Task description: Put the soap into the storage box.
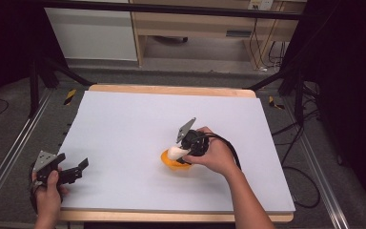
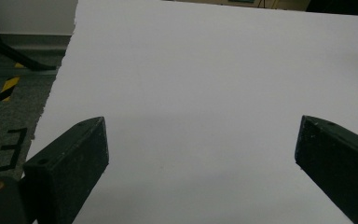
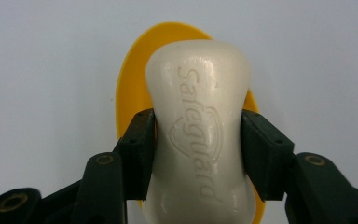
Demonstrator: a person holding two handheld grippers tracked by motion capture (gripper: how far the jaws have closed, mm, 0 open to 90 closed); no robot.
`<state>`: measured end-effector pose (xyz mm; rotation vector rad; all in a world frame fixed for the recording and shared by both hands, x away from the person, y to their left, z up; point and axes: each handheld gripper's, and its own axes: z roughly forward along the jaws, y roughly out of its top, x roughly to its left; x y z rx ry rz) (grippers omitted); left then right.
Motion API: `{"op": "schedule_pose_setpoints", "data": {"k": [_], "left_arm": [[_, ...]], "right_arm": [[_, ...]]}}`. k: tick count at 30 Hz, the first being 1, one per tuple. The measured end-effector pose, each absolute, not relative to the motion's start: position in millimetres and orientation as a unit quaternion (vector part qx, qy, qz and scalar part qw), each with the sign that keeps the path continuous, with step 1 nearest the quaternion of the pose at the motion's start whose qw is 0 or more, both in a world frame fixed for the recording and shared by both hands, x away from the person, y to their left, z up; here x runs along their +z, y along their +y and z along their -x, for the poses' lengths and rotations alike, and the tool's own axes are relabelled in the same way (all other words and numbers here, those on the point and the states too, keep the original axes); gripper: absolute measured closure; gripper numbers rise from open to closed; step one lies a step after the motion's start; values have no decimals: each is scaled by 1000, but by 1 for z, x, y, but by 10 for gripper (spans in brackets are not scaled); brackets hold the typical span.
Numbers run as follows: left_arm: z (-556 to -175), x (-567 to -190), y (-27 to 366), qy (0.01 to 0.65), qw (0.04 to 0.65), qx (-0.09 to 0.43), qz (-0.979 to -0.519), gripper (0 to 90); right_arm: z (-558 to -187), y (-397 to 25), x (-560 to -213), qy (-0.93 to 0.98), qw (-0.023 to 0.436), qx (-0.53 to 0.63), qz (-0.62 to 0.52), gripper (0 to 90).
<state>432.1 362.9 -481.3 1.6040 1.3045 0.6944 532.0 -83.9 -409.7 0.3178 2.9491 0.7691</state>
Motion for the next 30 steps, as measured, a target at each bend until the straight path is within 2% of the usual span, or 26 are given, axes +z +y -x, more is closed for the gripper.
{"op": "schedule_pose_setpoints", "data": {"k": [5,7,8,9,17,26,30], "left_arm": [[-432,-481,363,531,463,282,-652,22],[-432,-481,363,530,462,283,-652,22],[-432,-481,363,530,462,283,-652,22],[-432,-481,363,531,462,283,-652,22],[-432,-481,363,531,461,283,-652,22],[-432,-481,363,531,462,282,-651,22],[-432,-481,363,531,462,283,-652,22]], "right_arm": [[-534,-86,-410,959,36,253,-121,474],[-534,-89,-409,953,28,268,-137,416],[-534,-89,-409,953,28,268,-137,416],[-533,-90,-406,950,22,272,-152,345],[-530,-110,-399,933,61,297,-193,176],[-524,-135,-399,913,60,325,-240,69],[-522,-148,-400,902,73,334,-264,14]]}}
